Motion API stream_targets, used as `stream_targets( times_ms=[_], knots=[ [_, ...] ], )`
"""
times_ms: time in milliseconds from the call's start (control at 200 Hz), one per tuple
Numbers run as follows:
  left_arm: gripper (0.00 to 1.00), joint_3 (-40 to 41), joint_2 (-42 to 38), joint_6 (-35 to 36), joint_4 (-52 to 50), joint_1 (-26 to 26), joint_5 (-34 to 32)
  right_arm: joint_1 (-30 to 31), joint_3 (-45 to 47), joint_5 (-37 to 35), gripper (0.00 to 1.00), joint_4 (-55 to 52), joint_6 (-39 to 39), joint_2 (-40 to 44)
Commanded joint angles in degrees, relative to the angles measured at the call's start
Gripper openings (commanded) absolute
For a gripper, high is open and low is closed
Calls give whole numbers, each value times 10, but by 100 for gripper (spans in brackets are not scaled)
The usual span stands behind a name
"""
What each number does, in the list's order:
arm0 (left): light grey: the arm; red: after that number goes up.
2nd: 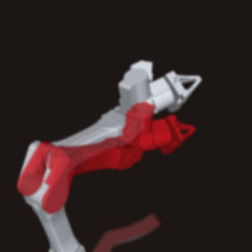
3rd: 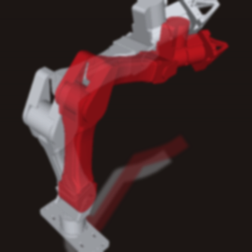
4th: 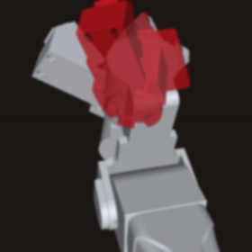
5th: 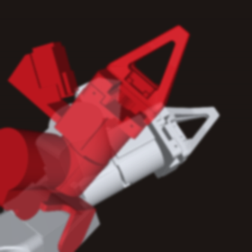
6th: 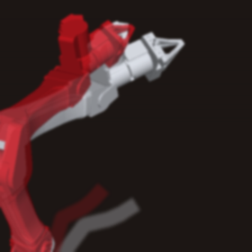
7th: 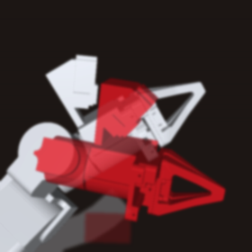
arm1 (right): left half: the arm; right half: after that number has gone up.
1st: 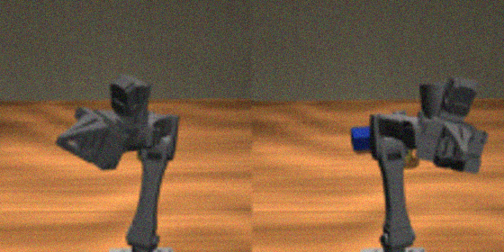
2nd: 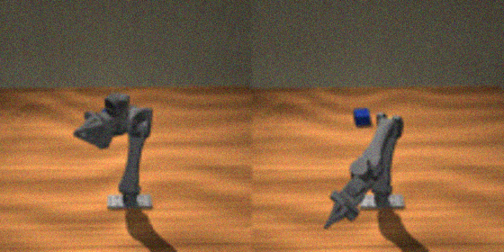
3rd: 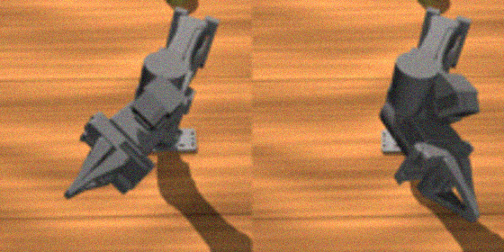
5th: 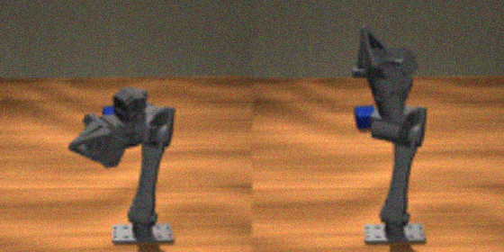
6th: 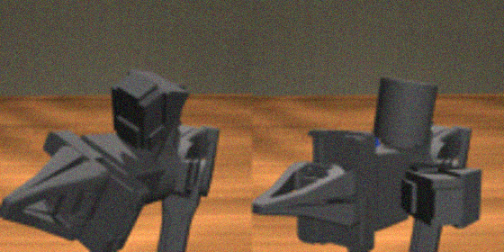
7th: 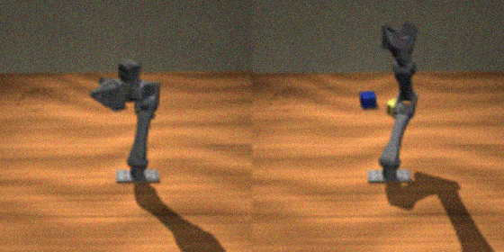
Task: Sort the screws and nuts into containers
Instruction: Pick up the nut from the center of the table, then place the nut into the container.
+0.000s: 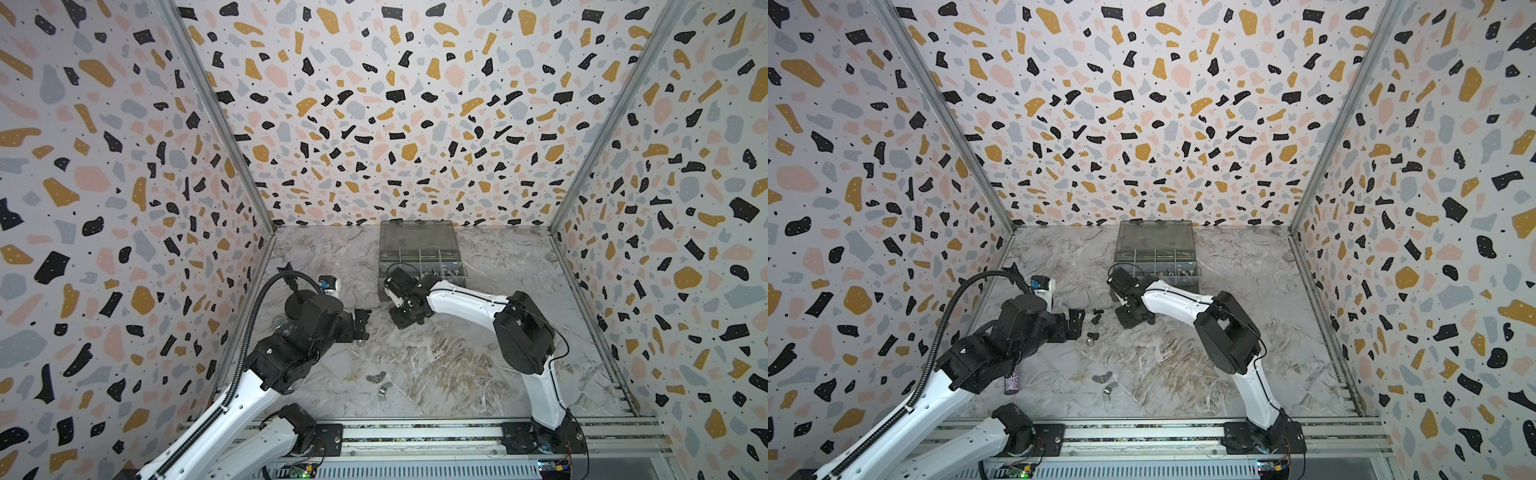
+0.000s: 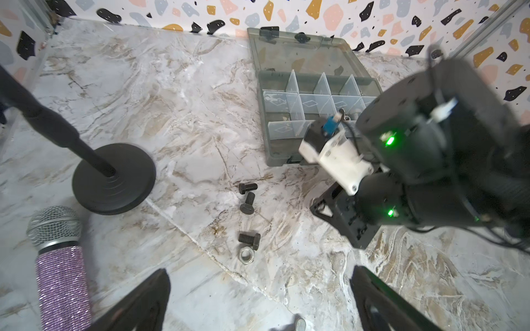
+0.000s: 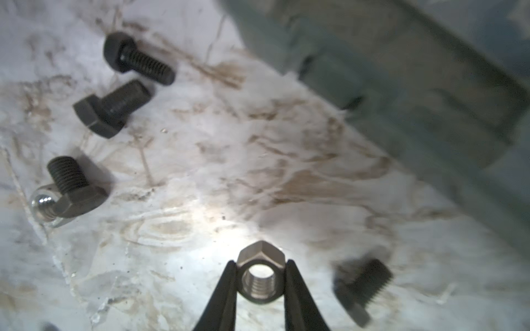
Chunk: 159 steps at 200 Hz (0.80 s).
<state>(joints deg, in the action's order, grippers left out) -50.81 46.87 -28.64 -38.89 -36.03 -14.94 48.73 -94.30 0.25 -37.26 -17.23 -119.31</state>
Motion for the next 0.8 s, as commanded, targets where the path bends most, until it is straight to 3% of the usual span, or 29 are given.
stream_targets(
  times_ms=[0,390,791],
  knots=[
    [99,-13,20,3,71,3,52,-38,-38,-12,19,-18,17,43],
    [100,-50,132,11,123,5,75,-142,-169,45,19,-11,40,-32],
    [100,-63,177,15,130,17,83,-161,-239,90,21,-8,47,-106]
  ],
)
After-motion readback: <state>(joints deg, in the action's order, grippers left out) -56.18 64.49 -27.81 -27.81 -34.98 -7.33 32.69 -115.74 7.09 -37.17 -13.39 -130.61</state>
